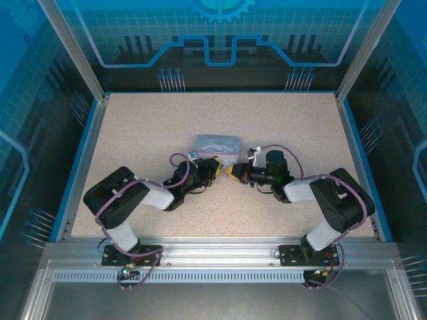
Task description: Unlock the padlock with the key
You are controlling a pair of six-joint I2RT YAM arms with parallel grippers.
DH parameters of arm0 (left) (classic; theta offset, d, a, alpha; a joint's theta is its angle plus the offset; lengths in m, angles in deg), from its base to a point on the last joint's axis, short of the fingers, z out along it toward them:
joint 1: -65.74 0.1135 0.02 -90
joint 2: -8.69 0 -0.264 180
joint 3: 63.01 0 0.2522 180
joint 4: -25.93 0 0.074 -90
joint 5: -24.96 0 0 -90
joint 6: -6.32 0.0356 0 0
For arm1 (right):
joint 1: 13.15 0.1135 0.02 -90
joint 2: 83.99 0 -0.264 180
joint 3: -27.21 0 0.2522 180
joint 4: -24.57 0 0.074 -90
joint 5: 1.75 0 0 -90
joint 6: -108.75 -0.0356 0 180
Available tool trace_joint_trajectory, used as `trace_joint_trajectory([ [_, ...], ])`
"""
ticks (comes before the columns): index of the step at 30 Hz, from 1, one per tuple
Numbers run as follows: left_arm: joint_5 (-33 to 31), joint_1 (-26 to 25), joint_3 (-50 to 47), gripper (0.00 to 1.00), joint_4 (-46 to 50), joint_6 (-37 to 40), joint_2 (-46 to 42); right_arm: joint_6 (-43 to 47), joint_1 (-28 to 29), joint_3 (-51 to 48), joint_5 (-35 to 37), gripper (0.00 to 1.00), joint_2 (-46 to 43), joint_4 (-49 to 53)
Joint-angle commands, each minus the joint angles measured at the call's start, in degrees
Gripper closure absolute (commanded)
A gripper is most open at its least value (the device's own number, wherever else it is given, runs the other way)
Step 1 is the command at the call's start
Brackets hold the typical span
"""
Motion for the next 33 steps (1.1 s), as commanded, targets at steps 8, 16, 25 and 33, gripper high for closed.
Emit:
trace_joint_trajectory([
  [8,0.9,-0.5,0.5,1.0,-3.8,-0.9,-1.6,0.2,0.3,3.6,0.3,1.0,3.7,-0.6],
  [16,0.7,-0.4,0.4,1.0,-3.2,-0.7,-1.7,0.1,0.3,0.2,0.1,1.0,1.4,-2.2],
  [25,0.2,-0.7,0.2,1.0,-2.0,-0.2,-3.0,1.9,-0.1,-1.1,-0.3,1.0,-0.5,0.3],
  [33,0.2,-1.1,0.5,1.0,-1.1,0.0,-3.5,1.0,-0.2,0.6,-0.3,1.0,0.8,-0.4],
])
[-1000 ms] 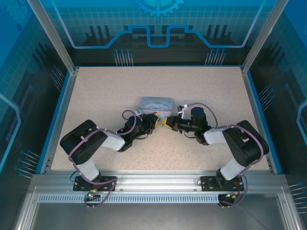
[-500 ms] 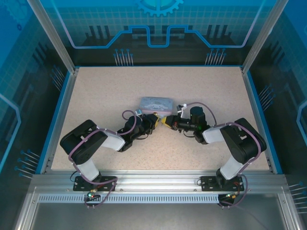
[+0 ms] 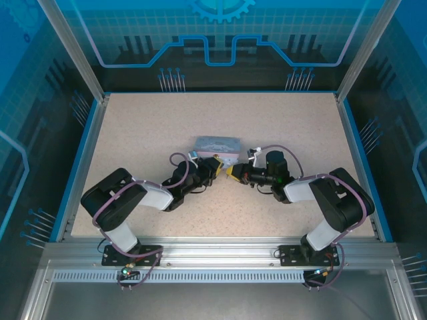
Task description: Unlock the padlock with the key
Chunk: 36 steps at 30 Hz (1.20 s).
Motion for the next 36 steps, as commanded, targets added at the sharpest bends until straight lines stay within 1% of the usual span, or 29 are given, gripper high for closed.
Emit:
trace_joint_trajectory([
  [1,0.2,-0.6,0.4,1.0,-1.4,0.0,-1.9,0.6,-0.2,1.5,-0.4,1.0,0.6,0.2],
  [17,0.3,-0.8,-0.4,1.0,-2.2,-0.2,-0.5,1.3,-1.1,2.1,-0.7,1.0,-0.9,3.1],
  [27,0.3,-0.7,-0.6,1.0,-2.5,-0.2,0.2,2.2,-1.5,2.0,-0.7,1.0,-3.3,5.6],
  [36,0.5,-0.7,-0.3,1.0,-2.6,-0.2,0.3,2.0,-1.6,2.4,-0.7,1.0,-2.9,5.3],
])
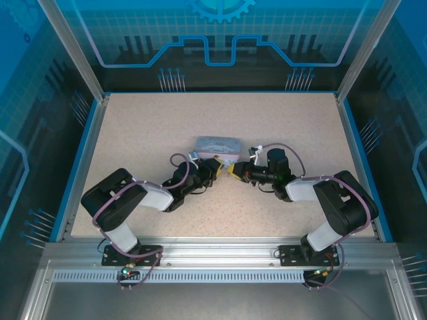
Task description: Unlock the padlock with the key
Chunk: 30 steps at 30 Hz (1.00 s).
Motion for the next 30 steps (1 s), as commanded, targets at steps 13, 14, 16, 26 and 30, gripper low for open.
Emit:
trace_joint_trajectory([
  [13,0.8,-0.5,0.7,1.0,-3.3,-0.6,1.1,0.7,-0.1,2.8,-0.6,1.0,0.6,0.3],
  [14,0.8,-0.5,0.9,1.0,-3.4,-0.6,1.2,0.5,0.0,2.8,-0.6,1.0,0.8,0.2],
  [16,0.9,-0.5,1.0,1.0,-3.5,-0.6,1.3,0.4,0.1,2.6,-0.6,1.0,1.1,-0.4],
  [26,0.8,-0.5,1.0,1.0,-3.4,-0.6,1.3,0.4,0.2,0.1,-0.4,1.0,-0.2,-0.8],
  [30,0.7,-0.5,1.1,1.0,-3.4,-0.6,1.4,0.7,0.2,-0.8,-0.4,1.0,-1.0,-0.4],
])
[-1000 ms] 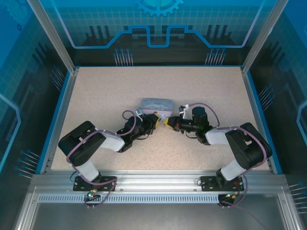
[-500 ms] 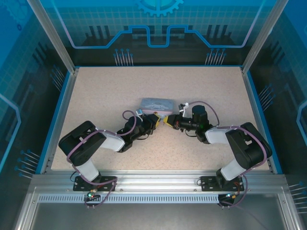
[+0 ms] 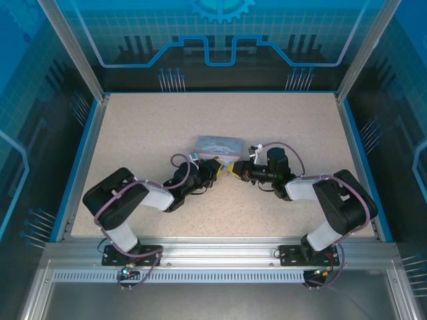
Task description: Unlock the padlock with the key
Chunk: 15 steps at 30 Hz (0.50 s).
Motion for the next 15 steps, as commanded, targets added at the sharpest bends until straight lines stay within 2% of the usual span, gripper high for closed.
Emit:
trace_joint_trajectory([
  [1,0.6,-0.4,1.2,1.0,-3.1,-0.5,0.5,0.8,0.2,-1.3,-0.4,1.0,-1.5,-0.2],
  [15,0.7,-0.5,1.3,1.0,-3.0,-0.5,0.6,0.5,0.5,-0.5,-0.5,1.0,-1.0,-0.5],
])
